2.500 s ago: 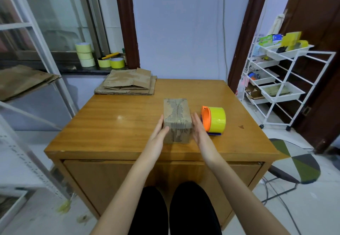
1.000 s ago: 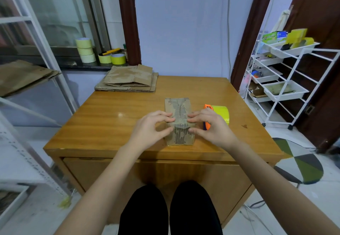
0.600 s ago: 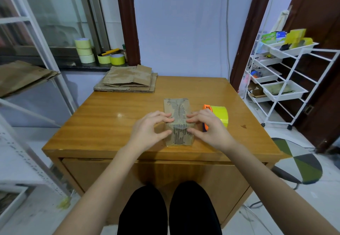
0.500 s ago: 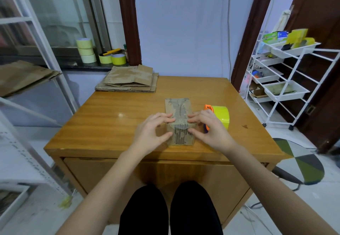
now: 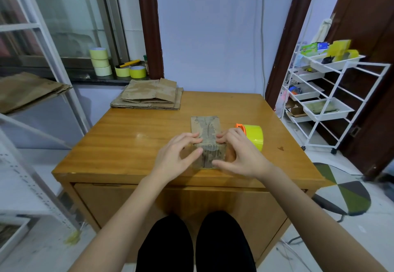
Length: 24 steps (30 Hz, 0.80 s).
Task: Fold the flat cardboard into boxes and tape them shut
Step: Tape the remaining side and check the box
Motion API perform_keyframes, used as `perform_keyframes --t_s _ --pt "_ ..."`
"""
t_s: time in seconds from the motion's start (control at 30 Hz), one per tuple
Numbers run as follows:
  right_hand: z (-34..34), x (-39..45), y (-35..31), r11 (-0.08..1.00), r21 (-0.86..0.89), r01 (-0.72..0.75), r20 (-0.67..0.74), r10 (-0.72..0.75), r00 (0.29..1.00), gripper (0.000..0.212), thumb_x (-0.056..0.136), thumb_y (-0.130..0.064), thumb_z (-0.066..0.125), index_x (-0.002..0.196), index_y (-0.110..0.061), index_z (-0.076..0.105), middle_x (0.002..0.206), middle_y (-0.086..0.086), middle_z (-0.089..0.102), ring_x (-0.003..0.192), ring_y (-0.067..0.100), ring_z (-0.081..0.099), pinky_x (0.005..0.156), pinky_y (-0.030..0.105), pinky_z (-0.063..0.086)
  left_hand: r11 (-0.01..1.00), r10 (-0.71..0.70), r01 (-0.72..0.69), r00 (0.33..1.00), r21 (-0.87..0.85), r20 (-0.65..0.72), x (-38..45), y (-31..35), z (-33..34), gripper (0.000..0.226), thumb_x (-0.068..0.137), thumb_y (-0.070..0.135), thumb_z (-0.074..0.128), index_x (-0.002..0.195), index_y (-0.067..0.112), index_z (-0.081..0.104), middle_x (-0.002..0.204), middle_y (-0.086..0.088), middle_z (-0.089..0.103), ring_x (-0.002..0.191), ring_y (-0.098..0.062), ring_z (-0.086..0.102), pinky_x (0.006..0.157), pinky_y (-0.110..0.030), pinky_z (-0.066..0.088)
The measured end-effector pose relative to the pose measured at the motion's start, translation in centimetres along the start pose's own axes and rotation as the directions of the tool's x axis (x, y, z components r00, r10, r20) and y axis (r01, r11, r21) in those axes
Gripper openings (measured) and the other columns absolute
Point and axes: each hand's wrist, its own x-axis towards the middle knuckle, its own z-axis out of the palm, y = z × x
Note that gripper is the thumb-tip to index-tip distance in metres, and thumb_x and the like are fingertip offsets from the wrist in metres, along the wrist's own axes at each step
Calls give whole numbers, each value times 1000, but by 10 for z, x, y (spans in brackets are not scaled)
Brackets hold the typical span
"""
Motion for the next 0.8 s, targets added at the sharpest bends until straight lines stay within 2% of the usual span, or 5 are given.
perform_keyframes --t_s 0.13,0.27,0.5,0.7,0.8 --pt "-13 17 -7 977 147 -155 20 154 988 54 90 -66 36 77 -19 58 80 -8 53 88 20 50 82 41 42 995 -99 99 995 2 -4 9 16 -4 46 92 60 39 105 28 70 119 20 59 109 -1 52 89 -36 48" --pt "-8 21 -6 993 39 -112 -39 113 993 24 86 -37 66 79 -14 63 88 -1 62 83 21 46 73 41 45 996 -60 66 995 68 -86 12 14 2 21 87 45 60 94 29 70 113 19 63 104 -2 56 82 -36 53" --pt "22 3 -4 980 -193 37 -278 -91 956 37 100 -33 41 91 -4 62 95 8 64 83 31 55 73 33 45 866 377 -243 892 438 -250 1 -7 26 34 96 34 47 102 10 71 108 -2 69 96 -15 63 70 -25 54" --pt "24 -4 -5 991 -127 31 -270 -65 961 26 92 -25 52 100 -2 61 108 9 63 101 27 54 81 33 49 880 320 -227 932 417 -169 -2 -8 27 38 98 35 42 114 9 64 118 -3 64 106 -15 55 63 -26 55" --pt "23 -6 -5 999 -27 -21 -247 14 969 37 85 -39 61 100 -5 62 110 5 64 104 23 54 83 29 46 937 196 -142 970 318 -145 -1 -1 22 41 89 44 47 112 13 63 120 2 61 109 -9 49 70 -26 51"
